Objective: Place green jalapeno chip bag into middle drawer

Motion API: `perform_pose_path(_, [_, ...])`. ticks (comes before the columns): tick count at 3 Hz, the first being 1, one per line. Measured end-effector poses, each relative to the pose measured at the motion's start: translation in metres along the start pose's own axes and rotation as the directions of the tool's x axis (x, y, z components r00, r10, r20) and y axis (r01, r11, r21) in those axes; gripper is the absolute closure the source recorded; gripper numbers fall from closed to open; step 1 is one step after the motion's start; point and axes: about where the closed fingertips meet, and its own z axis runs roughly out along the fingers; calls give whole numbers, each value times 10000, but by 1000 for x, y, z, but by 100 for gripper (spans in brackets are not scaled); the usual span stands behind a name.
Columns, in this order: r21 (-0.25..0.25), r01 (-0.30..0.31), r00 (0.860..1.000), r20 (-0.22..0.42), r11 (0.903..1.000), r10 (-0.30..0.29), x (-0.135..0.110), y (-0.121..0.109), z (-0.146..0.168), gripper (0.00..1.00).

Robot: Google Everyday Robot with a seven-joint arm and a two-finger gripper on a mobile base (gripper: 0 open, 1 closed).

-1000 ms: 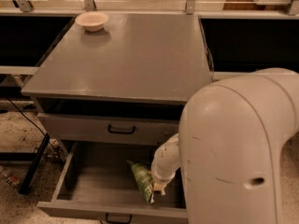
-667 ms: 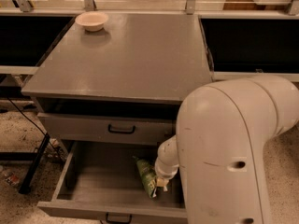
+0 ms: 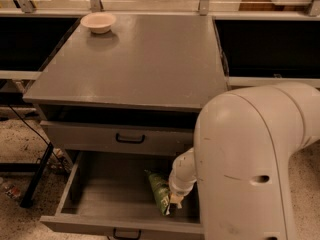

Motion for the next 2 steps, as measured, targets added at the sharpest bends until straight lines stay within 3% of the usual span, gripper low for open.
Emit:
perform_pose_path(1, [0, 0, 10000, 0, 10000, 0, 0, 0, 0, 82])
perform_pose_path(2, [-1, 0, 10000, 0, 10000, 0, 0, 0, 0, 58])
